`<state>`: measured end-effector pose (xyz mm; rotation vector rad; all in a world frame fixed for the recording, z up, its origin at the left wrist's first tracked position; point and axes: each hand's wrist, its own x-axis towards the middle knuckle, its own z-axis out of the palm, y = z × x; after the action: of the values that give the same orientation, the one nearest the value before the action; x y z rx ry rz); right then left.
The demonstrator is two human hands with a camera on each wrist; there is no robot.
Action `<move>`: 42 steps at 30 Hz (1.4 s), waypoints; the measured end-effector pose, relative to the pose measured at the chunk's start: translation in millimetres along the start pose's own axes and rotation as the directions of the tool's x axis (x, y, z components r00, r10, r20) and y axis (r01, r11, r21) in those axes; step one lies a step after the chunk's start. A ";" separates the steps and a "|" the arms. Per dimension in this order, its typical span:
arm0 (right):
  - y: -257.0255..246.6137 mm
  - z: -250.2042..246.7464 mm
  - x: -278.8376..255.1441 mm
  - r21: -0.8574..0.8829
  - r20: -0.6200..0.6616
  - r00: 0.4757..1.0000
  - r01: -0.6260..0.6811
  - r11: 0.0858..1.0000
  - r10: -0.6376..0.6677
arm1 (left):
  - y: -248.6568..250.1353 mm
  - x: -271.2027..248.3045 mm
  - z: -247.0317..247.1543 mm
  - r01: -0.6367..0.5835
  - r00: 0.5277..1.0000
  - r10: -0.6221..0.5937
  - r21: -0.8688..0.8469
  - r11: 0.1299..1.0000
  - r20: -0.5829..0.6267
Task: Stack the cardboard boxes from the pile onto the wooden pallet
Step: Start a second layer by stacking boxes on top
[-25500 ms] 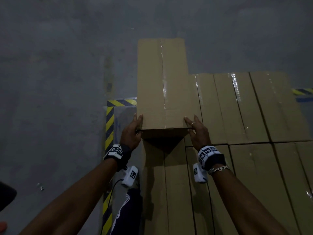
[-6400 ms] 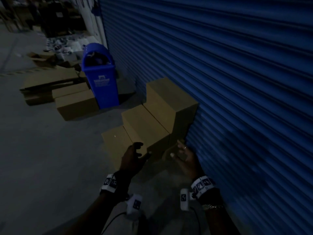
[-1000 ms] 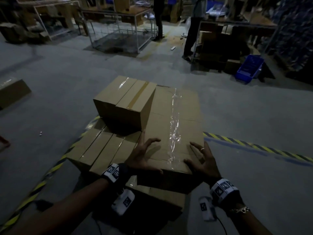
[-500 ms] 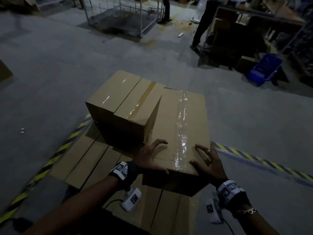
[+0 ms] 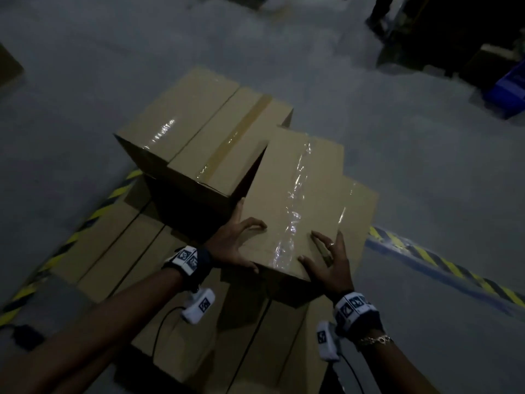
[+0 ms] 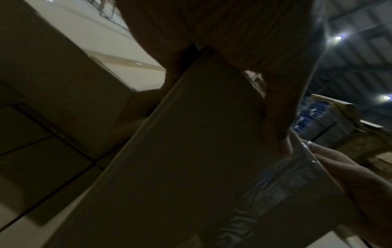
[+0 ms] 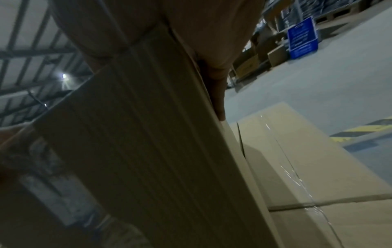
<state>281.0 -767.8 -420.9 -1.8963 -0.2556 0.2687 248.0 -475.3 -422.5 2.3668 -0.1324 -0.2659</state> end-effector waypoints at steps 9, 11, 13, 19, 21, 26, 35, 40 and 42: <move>83.2 -4.8 34.9 -0.097 0.122 0.992 -0.001 0.995 0.013 | -54.1 45.4 56.9 0.043 0.999 -0.043 0.021 0.999 0.009; 96.6 -2.1 34.3 -0.159 0.145 0.989 0.001 0.987 0.023 | -65.1 46.8 60.9 0.029 1.000 -0.028 0.041 0.999 -0.014; 106.4 1.7 35.1 -0.181 0.200 0.979 -0.005 0.983 0.042 | -77.1 45.1 63.0 0.014 0.999 -0.013 0.049 0.999 -0.031; 118.8 14.1 35.5 -0.316 0.390 0.917 0.049 0.947 0.083 | -106.4 33.6 67.9 0.067 0.998 -0.064 0.141 0.988 -0.029; 119.9 16.4 36.5 -0.367 0.393 0.915 0.063 0.928 0.093 | -113.5 34.5 69.5 0.049 0.999 -0.052 0.210 0.976 0.009; 125.0 19.9 44.6 -0.347 0.317 0.946 0.045 0.937 0.072 | -117.8 52.6 63.7 0.044 0.996 -0.078 0.506 0.861 0.046; 134.2 24.9 74.8 -0.314 0.199 0.974 -0.040 0.949 0.107 | -123.4 82.2 39.3 0.201 0.973 -0.228 0.600 0.774 -0.032; 138.2 27.7 81.7 -0.218 0.155 0.976 -0.118 0.969 0.153 | -131.4 80.0 22.4 0.162 0.987 -0.144 0.419 0.894 -0.075; 138.5 28.9 86.4 -0.204 0.139 0.979 -0.119 0.972 0.149 | -130.3 81.1 15.6 0.169 0.984 -0.133 0.369 0.914 -0.122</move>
<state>360.4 -761.3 -566.2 -2.0939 -0.2647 0.4979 325.8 -405.6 -536.1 2.7761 0.0516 -0.2155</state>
